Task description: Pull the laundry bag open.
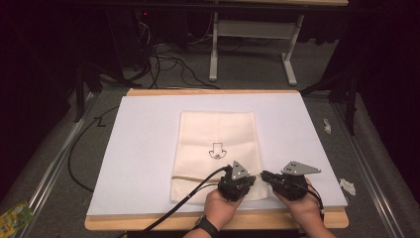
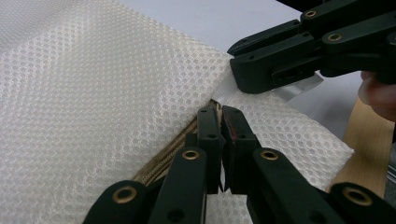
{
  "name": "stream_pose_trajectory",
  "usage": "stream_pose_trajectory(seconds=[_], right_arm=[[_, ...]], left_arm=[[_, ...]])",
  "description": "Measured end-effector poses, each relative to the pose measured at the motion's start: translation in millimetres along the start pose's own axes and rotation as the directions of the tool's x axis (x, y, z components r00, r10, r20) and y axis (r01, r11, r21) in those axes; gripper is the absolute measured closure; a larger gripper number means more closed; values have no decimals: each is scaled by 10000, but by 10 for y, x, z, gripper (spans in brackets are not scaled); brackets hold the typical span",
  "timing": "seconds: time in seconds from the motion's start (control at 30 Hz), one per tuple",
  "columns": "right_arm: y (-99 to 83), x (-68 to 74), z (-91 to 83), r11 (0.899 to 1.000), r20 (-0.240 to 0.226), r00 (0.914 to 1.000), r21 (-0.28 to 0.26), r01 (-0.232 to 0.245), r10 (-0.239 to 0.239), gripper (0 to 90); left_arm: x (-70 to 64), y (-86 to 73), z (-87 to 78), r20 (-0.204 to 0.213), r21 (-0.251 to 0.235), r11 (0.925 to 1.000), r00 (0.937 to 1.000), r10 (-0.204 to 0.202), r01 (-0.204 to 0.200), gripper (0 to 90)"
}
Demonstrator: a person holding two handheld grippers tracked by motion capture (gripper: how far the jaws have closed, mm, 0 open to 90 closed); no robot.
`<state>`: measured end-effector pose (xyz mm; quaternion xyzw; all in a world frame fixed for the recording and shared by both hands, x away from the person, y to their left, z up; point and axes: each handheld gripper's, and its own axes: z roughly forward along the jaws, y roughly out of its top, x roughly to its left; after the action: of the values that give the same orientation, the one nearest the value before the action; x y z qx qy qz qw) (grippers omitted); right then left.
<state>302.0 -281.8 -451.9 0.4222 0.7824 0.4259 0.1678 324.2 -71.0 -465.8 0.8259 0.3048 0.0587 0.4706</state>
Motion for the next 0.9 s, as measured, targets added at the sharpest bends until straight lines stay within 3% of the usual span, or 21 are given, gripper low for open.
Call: stream_pose_trajectory(seconds=[0.9], right_arm=[[44, 82, 49, 9994, 132, 9995, 195, 293, -296, 863]], left_arm=[[74, -51, -88, 30, 42, 9999, 9999, 145, -146, 875]])
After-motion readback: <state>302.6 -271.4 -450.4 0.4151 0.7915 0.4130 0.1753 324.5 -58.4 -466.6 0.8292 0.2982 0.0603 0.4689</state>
